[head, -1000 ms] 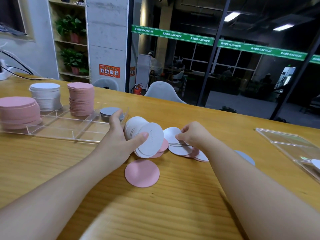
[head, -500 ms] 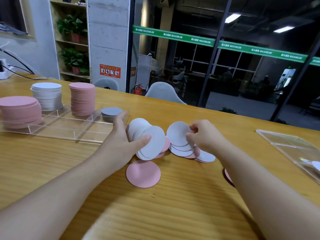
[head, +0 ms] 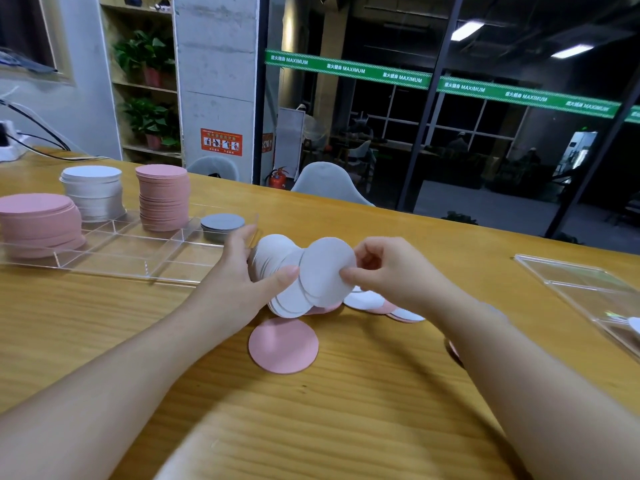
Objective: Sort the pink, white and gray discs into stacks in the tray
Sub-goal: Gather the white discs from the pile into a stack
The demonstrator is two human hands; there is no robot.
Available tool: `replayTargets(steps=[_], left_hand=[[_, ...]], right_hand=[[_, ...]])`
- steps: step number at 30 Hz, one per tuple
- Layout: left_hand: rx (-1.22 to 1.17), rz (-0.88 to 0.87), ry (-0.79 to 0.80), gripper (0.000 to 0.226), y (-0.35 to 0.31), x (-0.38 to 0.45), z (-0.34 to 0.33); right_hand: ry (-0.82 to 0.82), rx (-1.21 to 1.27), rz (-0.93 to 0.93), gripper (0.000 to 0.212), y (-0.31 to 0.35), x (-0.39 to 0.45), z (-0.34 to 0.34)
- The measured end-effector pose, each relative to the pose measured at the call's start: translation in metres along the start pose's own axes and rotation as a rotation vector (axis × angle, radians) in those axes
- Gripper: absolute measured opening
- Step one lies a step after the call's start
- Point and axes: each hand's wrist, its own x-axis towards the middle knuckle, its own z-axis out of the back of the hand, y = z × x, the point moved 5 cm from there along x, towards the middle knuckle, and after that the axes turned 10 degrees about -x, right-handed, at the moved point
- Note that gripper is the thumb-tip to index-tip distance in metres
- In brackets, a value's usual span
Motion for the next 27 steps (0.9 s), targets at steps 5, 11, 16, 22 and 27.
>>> replayTargets(steps=[5,11,16,22,27], left_hand=[[-0.002,-0.005,0.034,0.110,-0.002,0.000,-0.002],[0.013,-0.003,0.004,0.092,-0.004,-0.001,-0.001],[0.030,-0.003,-0.036,0.076,-0.004,-0.001,0.000],[0.024,-0.006,-0.034,0.075,-0.006,-0.001,-0.001],[0.021,-0.005,-0.026,0.074,-0.006,-0.002,0.000]], right_hand=[[-0.027,0.001,0.065,0.012,0.016,-0.003,-0.014],[-0.142,0.094,-0.051,0.009,-0.019,0.002,-0.008],[-0.025,-0.196,-0.119,0.047,-0.049,0.004,-0.019],[0.047,-0.265,-0.121,0.044,-0.050,0.009,-0.030],[-0.004,-0.520,-0.063,0.030,-0.044,0.016,-0.020]])
